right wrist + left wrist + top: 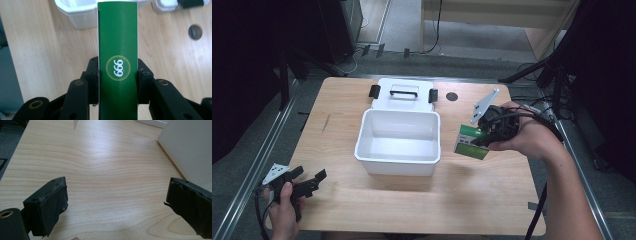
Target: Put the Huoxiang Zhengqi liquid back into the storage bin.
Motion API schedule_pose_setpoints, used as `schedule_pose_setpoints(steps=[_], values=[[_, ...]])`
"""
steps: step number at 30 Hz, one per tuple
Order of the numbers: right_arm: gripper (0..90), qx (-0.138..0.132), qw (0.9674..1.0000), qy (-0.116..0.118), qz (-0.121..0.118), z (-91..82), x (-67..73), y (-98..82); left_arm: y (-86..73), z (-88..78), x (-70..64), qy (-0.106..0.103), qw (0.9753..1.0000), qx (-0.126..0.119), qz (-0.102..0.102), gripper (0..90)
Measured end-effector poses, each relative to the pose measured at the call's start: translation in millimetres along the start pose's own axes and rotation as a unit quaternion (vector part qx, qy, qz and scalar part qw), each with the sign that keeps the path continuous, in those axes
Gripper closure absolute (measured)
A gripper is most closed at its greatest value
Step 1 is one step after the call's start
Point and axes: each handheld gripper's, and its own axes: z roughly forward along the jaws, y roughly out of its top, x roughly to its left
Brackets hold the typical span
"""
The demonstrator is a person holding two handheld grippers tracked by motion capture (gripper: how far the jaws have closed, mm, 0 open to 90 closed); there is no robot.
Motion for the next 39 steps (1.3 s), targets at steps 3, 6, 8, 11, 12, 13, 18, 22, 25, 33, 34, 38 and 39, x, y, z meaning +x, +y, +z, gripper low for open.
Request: schedule_pose_setpoints(steps=[3,6,8,11,12,13,18,22,25,33,34,38,39], values=[[63.8,-0.007,0.9999,0.002,-0.016,-8.9,-1.3,6.5,0.0,0.0,0.0,0.0,1.0,0.0,0.0,4.5],[63.6,-0.009,0.9997,-0.001,-0.022,-15.6,-3.4,13.4,0.0,0.1,0.0,0.0,1.0,0.0,0.0,4.5],[63.6,-0.011,0.9996,-0.002,-0.026,-18.7,-4.7,16.6,0.0,0.1,0.1,-0.001,1.0,0.0,0.0,4.5],[63.6,-0.01,0.9994,-0.004,-0.032,-24.4,-6.5,22.7,0.1,0.1,0.1,-0.001,1.0,0.001,0.0,4.5],[63.6,-0.012,0.9993,-0.004,-0.036,-26.6,-6.8,25.2,0.1,0.2,0.2,-0.001,1.0,0.001,0.0,4.5],[63.7,-0.013,0.999,-0.005,-0.042,-28.5,-7.1,27.4,0.1,0.2,0.2,-0.001,1.0,0.001,0.0,4.5],[64.2,-0.024,0.9979,-0.006,-0.059,-38.1,-7.9,39.2,0.1,0.3,0.2,-0.001,1.0,0.001,0.0,4.5],[64.4,-0.038,0.9978,-0.005,-0.055,-43.6,-9.5,48.1,0.0,0.2,0.2,-0.001,1.0,0.002,0.0,4.5],[64.4,-0.04,0.9976,0.002,-0.056,-44.5,-8.2,54.1,0.1,0.2,0.2,0.0,1.0,0.002,0.0,4.5],[64.4,-0.05,0.9965,0.006,-0.066,-42.7,-8.7,80.9,0.0,0.4,0.2,-0.001,1.0,0.001,0.0,4.5],[64.4,-0.05,0.9965,0.006,-0.066,-42.7,-8.7,80.9,0.0,0.5,0.2,-0.001,1.0,0.001,0.0,4.5],[64.4,-0.054,0.9954,0.013,-0.079,-37.3,-7.9,95.0,0.0,0.3,0.2,-0.001,1.0,0.002,0.0,4.5],[64.4,-0.055,0.9951,0.013,-0.081,-35.7,-7.6,98.2,0.0,0.3,0.3,-0.001,1.0,0.001,-0.001,4.5]])
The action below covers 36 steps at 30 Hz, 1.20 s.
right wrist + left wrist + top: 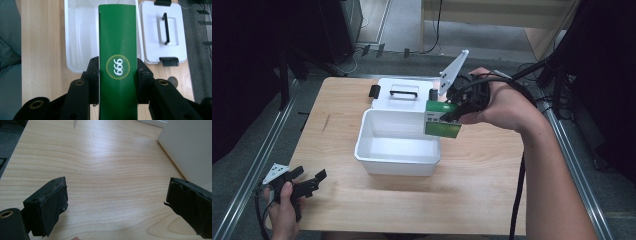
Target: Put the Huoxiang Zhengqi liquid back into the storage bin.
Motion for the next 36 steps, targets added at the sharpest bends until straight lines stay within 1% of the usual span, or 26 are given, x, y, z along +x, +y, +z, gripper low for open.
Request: schedule_pose_setpoints(steps=[4,9,12,14,17,18,19,22,25,27,32,33,34,35,36], values=[[64.4,-0.004,0.9999,0.007,-0.008,8.1,-0.3,11.7,0.0,0.0,0.0,0.0,1.0,0.0,0.0,4.5],[64.4,-0.004,0.9998,0.014,-0.011,17.0,-1.0,22.4,0.0,0.0,0.1,0.0,1.0,0.0,-0.001,4.5],[64.4,-0.004,0.9997,0.017,-0.017,23.0,-1.3,27.2,0.0,0.1,0.1,0.0,1.0,0.0,-0.001,4.5],[64.3,-0.003,0.9995,0.024,-0.02,28.0,-1.1,30.1,0.0,0.0,0.2,-0.001,1.0,0.0,-0.001,4.5],[64.3,-0.004,0.9994,0.025,-0.023,34.2,-1.1,33.8,0.0,0.3,0.0,0.0,1.0,-0.001,-0.003,4.5],[64.3,-0.003,0.9994,0.022,-0.025,35.9,-1.1,35.2,0.0,0.3,0.0,0.0,1.0,-0.001,-0.003,4.5],[64.3,-0.004,0.9993,0.027,-0.026,37.4,-0.6,36.0,0.0,0.3,0.1,0.0,1.0,-0.001,-0.003,4.5],[64.3,-0.006,0.9991,0.031,-0.027,41.4,-0.8,37.3,0.1,0.4,0.2,-0.001,1.0,-0.001,-0.003,4.5],[64.3,-0.006,0.9987,0.037,-0.033,47.1,-1.0,36.9,0.2,0.1,0.5,-0.002,1.0,0.002,-0.001,4.5],[64.2,-0.003,0.9986,0.037,-0.036,50.2,-0.5,35.6,0.1,0.1,0.6,-0.002,1.0,0.001,-0.001,4.5],[64.2,-0.004,0.9979,0.043,-0.048,59.4,-0.5,28.4,0.2,-0.1,0.4,-0.001,1.0,0.003,-0.002,4.5],[64.2,-0.002,0.9981,0.043,-0.045,61.2,-0.3,26.5,0.2,-0.1,0.4,-0.001,1.0,0.003,-0.002,4.5],[64.2,-0.002,0.9977,0.043,-0.052,63.2,-0.9,25.0,0.2,0.0,0.4,-0.002,1.0,0.003,-0.002,4.5],[64.2,0.0,0.9978,0.041,-0.052,65.0,-0.3,23.3,0.2,0.1,0.4,-0.002,1.0,0.003,-0.002,4.5],[64.1,-0.003,0.9974,0.045,-0.056,67.9,-0.5,21.8,0.2,0.1,0.4,-0.002,1.0,0.003,-0.003,4.5]])
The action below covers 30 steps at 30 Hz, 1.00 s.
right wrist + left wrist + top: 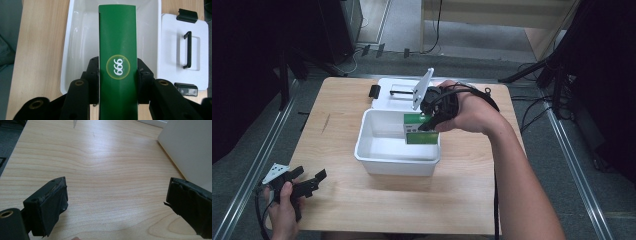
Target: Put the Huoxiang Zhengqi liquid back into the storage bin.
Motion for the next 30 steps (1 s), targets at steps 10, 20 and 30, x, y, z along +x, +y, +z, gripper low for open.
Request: schedule_pose_setpoints(steps=[10,20,30], values=[[64.0,0.005,0.9999,0.01,0.002,24.2,-2.2,-8.8,0.0,0.3,-0.1,0.0,1.0,-0.002,0.0,4.5],[64.0,0.025,0.9994,0.023,0.004,55.9,-4.4,-15.5,0.0,0.3,-0.1,0.001,1.0,-0.002,0.0,4.5],[63.9,0.049,0.9985,0.026,0.006,81.9,-5.4,-19.6,-0.1,0.4,-0.2,0.001,1.0,-0.003,0.001,4.5]])
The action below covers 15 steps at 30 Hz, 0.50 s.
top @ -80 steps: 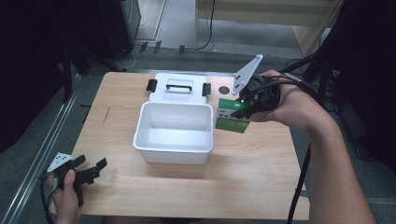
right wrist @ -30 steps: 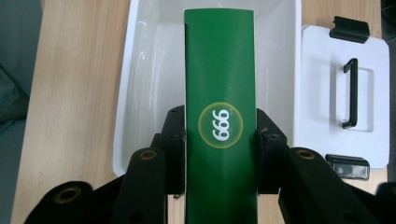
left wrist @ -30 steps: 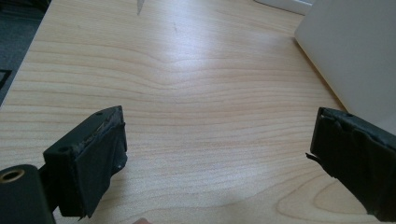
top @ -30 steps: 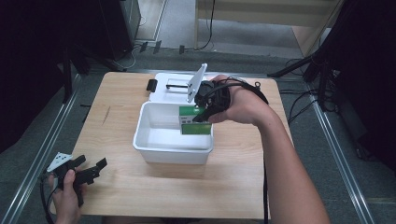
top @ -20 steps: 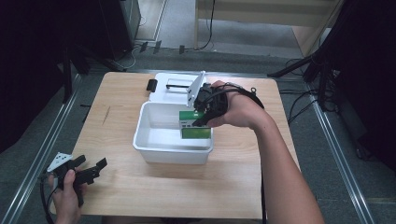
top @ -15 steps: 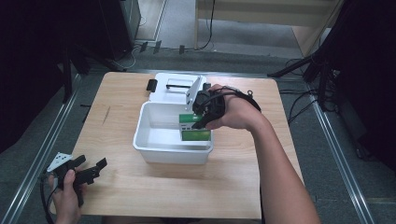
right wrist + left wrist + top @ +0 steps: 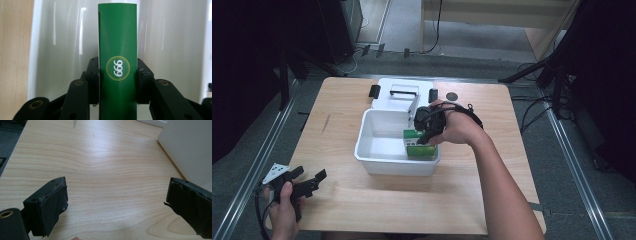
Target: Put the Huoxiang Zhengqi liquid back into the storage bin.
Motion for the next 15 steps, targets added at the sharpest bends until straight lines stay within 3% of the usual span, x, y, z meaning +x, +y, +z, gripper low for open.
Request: schedule_pose_setpoints(steps=[4,10,15], values=[[63.8,0.007,0.9999,0.006,0.007,9.1,-0.3,-1.1,0.0,0.0,0.0,0.0,1.0,-0.001,-0.001,4.5],[62.5,-0.001,0.9999,0.006,0.014,9.0,-1.6,-5.1,0.0,0.1,0.0,0.0,1.0,0.0,0.0,4.5],[46.9,-0.008,0.9988,0.011,0.048,11.3,0.7,-5.6,-0.1,-0.1,-0.1,0.001,1.0,0.0,0.001,4.5]])
